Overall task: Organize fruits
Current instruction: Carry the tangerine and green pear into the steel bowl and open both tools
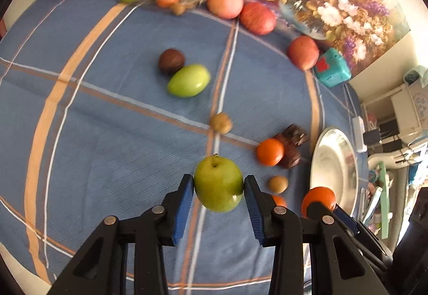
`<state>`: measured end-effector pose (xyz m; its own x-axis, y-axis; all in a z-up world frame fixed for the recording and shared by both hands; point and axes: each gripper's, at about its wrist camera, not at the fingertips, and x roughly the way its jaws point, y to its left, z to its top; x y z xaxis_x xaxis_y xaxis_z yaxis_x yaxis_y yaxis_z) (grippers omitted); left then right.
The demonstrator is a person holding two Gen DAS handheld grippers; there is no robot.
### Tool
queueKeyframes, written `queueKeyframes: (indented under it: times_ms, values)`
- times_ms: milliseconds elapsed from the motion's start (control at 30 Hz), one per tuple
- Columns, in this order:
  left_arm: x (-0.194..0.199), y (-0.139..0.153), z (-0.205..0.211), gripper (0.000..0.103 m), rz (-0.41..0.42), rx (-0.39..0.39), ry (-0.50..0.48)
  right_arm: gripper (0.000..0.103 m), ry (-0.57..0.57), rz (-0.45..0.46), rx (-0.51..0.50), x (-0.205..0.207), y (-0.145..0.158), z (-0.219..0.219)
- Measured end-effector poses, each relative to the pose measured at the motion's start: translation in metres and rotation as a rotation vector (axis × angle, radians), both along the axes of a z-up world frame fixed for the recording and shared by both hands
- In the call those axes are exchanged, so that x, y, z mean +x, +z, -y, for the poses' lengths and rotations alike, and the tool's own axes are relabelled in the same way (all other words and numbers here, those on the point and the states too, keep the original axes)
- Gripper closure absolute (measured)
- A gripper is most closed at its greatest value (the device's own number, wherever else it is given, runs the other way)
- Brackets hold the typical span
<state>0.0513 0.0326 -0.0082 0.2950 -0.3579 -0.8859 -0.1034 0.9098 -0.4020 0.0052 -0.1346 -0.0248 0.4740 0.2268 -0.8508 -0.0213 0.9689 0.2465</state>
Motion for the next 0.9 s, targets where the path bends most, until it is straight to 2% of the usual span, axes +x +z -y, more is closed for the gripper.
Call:
queueKeyframes:
  times_ms: [233, 367, 467, 567, 733, 900]
  values:
    - [0.028, 0.008, 0.032, 0.067, 0.049, 0.016, 0.020, 0.062, -0.129, 0.034, -0.030, 0.025, 0.016, 0.037]
    - [0.042, 0.007, 0.060, 0.069, 0.081, 0.042, -0.020, 0.062, -0.186, 0.026, -0.036, 0.035, 0.015, 0.059]
    - [0.046, 0.002, 0.065, 0.069, 0.086, 0.046, -0.024, 0.062, -0.245, 0.009, -0.054, 0.035, 0.012, 0.079]
    - [0.052, -0.002, 0.060, 0.069, 0.079, 0.028, -0.005, 0.062, -0.258, 0.009, -0.043, 0.037, 0.013, 0.089]
    - [0.061, -0.015, 0.052, 0.068, 0.060, 0.060, 0.018, 0.062, -0.261, 0.020, -0.016, 0.037, 0.016, 0.093]
    - [0.068, -0.036, 0.059, 0.068, 0.013, 0.127, -0.021, 0.062, -0.256, 0.007, 0.006, 0.037, 0.012, 0.092]
